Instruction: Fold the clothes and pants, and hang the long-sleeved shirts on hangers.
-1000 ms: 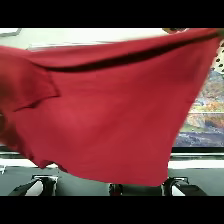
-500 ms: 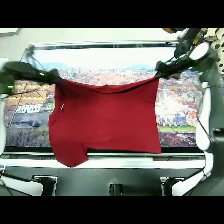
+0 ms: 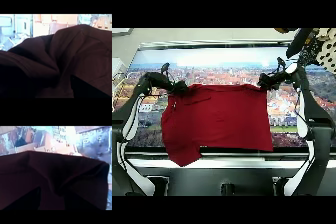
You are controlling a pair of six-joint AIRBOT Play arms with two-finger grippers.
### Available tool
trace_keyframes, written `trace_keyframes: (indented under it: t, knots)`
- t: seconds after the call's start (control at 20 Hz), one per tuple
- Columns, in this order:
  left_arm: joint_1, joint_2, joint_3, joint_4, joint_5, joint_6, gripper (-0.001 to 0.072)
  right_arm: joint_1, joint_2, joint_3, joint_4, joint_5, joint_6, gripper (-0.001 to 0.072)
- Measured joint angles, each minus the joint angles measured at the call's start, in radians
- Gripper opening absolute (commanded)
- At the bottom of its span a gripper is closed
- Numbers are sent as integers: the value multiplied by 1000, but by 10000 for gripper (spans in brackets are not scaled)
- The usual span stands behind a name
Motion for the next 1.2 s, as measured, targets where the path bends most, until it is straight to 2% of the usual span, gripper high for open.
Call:
trace_keyframes:
  t: [0.3,0.5,0.9,1.2]
  knots:
    - [105,121,75,-3,206,0,475,-143,164,-18,30,278,-205,361]
    - [188,299,-64,-6,250,2,473,-304,340,-240,77,383,-262,359]
    - [329,665,-583,-29,227,6,473,-451,700,-1032,61,315,-381,359]
    - [350,746,-752,-31,227,10,473,-462,760,-1308,39,223,-459,359]
